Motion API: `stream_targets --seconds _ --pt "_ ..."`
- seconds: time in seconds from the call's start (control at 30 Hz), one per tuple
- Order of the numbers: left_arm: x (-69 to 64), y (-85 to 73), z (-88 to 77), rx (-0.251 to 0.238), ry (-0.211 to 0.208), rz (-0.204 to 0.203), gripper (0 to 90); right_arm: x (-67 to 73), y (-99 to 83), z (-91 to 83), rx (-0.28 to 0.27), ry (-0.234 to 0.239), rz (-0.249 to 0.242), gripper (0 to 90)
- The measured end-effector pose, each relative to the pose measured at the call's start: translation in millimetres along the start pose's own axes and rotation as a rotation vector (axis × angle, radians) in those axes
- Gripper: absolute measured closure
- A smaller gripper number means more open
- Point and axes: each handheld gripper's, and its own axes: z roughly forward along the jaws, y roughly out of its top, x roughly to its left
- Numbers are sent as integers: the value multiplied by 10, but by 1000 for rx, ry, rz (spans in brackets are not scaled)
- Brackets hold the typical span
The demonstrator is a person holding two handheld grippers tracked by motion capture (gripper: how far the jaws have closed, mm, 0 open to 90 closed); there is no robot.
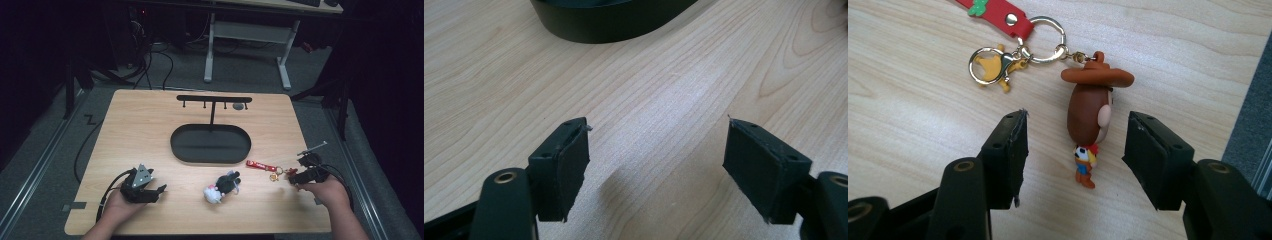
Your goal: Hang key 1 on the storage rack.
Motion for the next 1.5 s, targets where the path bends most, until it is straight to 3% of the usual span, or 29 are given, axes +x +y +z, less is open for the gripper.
stream_targets --seconds 0.23,0.4,0.73,0.93,1.13,1.5 --pt "-12 -1 11 7 -2 8 265 -11 43 154 23 -6 12 438" --pt "-20 -2 11 12 -3 13 265 -29 68 272 35 -11 22 501" --pt "-34 -5 20 18 -6 21 265 -38 78 296 54 -30 7 662" --pt "-41 -5 23 18 -6 25 265 24 97 301 57 -53 -11 675" --pt "-44 -4 28 23 -9 27 266 112 123 201 59 -48 -28 676" --pt "-57 4 29 17 -14 30 266 369 186 -230 36 -39 -83 678"
